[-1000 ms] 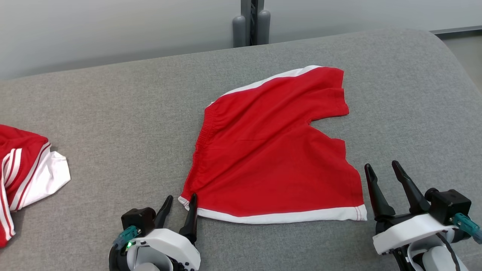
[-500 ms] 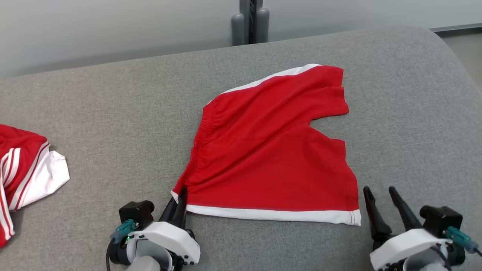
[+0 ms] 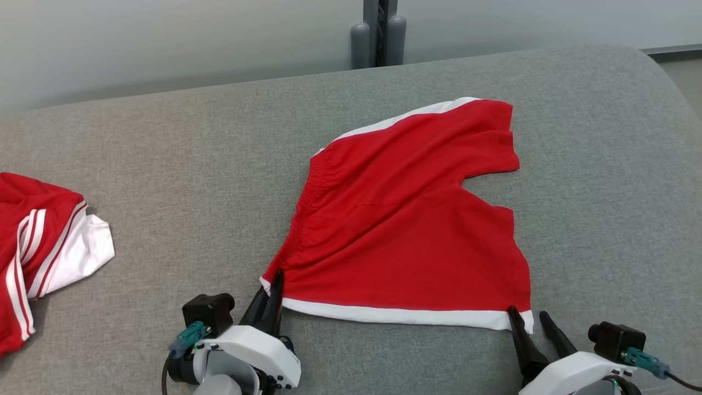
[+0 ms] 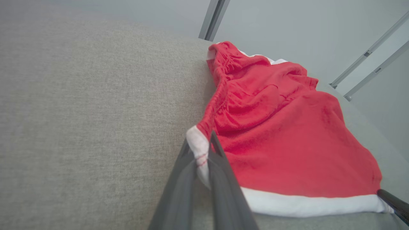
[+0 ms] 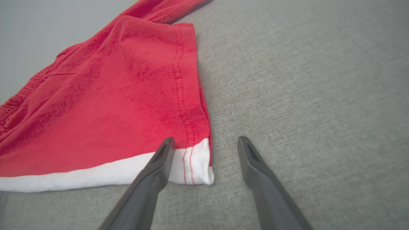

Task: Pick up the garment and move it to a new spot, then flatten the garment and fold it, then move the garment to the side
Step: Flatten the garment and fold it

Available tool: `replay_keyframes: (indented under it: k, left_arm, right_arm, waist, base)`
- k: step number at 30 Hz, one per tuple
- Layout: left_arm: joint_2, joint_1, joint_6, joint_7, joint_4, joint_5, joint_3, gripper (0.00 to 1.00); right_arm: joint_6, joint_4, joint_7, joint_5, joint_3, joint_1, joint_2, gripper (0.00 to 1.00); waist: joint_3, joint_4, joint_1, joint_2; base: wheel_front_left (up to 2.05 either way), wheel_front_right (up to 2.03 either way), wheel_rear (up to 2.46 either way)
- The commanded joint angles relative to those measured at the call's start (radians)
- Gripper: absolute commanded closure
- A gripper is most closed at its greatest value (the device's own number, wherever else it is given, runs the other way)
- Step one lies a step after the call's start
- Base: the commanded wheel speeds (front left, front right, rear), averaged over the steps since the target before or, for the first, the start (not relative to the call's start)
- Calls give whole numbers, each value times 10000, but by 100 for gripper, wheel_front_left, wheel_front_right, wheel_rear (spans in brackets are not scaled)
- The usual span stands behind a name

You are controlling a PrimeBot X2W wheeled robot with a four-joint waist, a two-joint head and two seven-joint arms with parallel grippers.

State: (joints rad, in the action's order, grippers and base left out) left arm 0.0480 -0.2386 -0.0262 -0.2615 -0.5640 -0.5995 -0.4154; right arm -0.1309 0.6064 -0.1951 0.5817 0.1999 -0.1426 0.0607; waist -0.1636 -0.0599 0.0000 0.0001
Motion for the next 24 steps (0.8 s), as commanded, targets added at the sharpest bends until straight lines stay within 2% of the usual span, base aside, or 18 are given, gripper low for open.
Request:
replay_keyframes:
  k: [1, 2, 3, 4, 6, 14, 19, 24]
  left_arm:
    - [45, -32, 38, -39, 34, 31, -3, 100]
    - [50, -41, 46, -39, 51, 29, -22, 100]
    - [50, -49, 51, -39, 72, 25, -38, 100]
    - [48, -58, 52, -39, 93, 21, -51, 100]
    - [48, -68, 49, -39, 123, 9, -66, 100]
    - [48, 18, 54, -39, 195, -121, -95, 100]
    - [45, -97, 302, -27, 353, -679, -312, 100]
    - [50, -433, 569, 479, 956, -1387, -312, 100]
  right_arm:
    - [3, 181, 129, 69, 58, -15, -39, 0]
    - [3, 270, 196, 156, 143, -52, -53, 0]
    - [3, 332, 278, 248, 267, -74, -75, 12]
    - [0, 377, 346, 327, 417, -101, -90, 54]
    - [-2, 384, 494, 477, 759, -109, -128, 100]
    - [1, -138, 149, 860, 1164, -399, 289, 100]
    - [1, -1076, -85, 960, 1205, -750, 750, 100]
    - [1, -2181, 10, 870, 1026, -1287, 1316, 100]
  waist:
    - [-5, 23, 0, -1]
    - [-4, 54, 0, -1]
    - [-3, 82, 0, -1]
    - [-4, 111, 0, -1]
    - [1, 167, 0, -1]
    - [151, 276, 0, -1]
    - [369, 250, 0, -1]
    - [712, 235, 0, -1]
  base:
    - [0, 0, 0]
    - [0, 0, 0]
    - [0, 0, 0]
    - [0, 0, 0]
    - [0, 0, 0]
    - [0, 0, 0]
    - [0, 0, 0]
    - [0, 0, 0]
